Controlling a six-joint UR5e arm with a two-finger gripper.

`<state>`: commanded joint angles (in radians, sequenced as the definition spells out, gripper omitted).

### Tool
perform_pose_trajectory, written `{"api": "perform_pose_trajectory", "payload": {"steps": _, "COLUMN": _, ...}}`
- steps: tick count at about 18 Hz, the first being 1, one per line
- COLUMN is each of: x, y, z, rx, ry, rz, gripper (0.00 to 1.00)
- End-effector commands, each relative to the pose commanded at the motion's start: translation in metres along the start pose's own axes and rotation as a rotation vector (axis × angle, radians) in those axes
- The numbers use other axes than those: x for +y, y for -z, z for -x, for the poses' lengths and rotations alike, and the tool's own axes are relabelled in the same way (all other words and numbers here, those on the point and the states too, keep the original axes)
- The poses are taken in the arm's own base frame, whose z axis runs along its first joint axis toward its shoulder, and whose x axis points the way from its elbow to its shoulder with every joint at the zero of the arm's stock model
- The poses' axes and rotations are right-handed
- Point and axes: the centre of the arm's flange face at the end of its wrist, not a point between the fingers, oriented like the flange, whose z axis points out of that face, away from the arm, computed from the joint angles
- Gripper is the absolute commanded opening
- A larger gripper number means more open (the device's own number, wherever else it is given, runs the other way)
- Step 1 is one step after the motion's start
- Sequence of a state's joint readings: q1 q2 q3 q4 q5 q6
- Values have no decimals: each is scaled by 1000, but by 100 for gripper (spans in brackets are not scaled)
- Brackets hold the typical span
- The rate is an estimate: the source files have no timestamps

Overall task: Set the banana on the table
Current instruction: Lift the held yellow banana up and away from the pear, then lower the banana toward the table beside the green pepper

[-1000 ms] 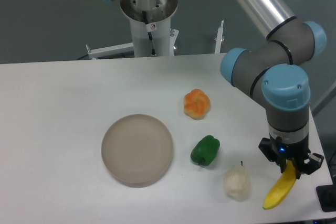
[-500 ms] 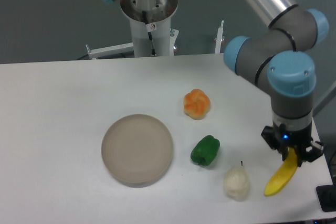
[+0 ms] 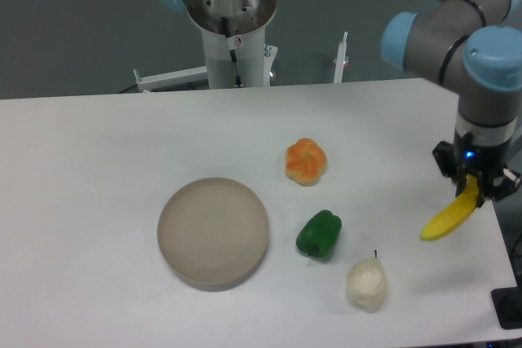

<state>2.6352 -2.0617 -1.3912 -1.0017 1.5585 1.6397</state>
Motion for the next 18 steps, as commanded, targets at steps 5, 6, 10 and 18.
{"api": "perform_pose_trajectory", "payload": {"steps": 5, "x": 10, "y": -32, "z": -34, "rx": 43, "ry": 20, "rz": 0, "gripper": 30}}
{"api": "perform_pose_trajectory", "payload": {"steps": 6, "x": 10, "y": -38, "z": -38, "rx": 40, "ry": 29, "rz": -1, "gripper": 30}}
{"api": "perform_pose_trajectory", "payload": {"steps": 10, "x": 5, "y": -63, "z": -55, "rx": 90, "ry": 110, "rz": -10, "gripper": 30}}
{"api": "perform_pose_trajectory", "payload": {"steps": 18, "x": 0, "y": -112, "z": -84, "rx": 171, "ry": 262, "rz": -47, "gripper": 30}}
